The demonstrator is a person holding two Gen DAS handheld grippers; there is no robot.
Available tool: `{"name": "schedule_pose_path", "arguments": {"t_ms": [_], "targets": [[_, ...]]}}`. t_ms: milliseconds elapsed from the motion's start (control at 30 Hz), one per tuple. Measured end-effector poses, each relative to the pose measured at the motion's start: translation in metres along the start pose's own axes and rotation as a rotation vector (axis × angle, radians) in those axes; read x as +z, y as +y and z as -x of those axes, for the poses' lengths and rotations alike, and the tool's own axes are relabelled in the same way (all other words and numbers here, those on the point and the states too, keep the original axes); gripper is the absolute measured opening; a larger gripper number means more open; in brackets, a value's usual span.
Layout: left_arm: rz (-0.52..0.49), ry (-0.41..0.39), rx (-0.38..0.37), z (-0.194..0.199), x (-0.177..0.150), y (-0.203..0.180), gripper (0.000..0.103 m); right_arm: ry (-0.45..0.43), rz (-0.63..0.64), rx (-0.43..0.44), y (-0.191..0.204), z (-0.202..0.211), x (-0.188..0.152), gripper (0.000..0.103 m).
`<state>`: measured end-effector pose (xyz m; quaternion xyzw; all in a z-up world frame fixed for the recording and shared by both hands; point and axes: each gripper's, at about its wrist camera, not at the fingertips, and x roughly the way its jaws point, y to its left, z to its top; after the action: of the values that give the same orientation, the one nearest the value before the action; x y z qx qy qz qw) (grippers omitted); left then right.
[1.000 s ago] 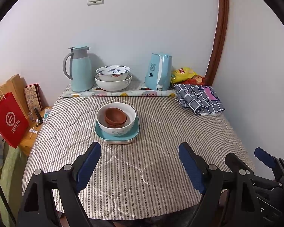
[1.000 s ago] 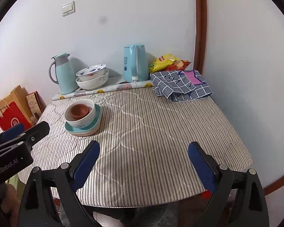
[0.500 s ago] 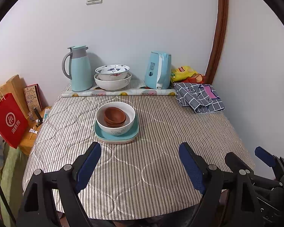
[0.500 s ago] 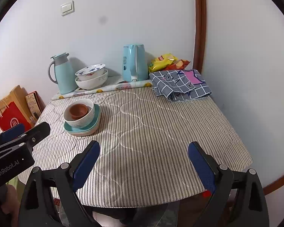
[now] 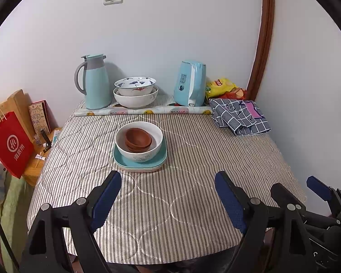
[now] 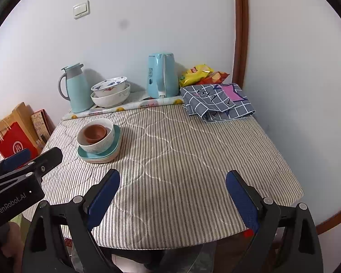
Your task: Organize plates and bowls
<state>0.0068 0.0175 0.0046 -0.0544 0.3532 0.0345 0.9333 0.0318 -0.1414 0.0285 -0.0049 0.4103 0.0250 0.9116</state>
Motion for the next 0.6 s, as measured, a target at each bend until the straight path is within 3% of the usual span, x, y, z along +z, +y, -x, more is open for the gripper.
{"name": "schedule_pose_path", "arguments": {"t_ms": [600], "targets": [[0.0,0.0,0.003,-0.0001,0.0002,0.0019,0.083,-0.003,0.001,0.005,0.0042,0.0014,-0.0001,0.093]]}}
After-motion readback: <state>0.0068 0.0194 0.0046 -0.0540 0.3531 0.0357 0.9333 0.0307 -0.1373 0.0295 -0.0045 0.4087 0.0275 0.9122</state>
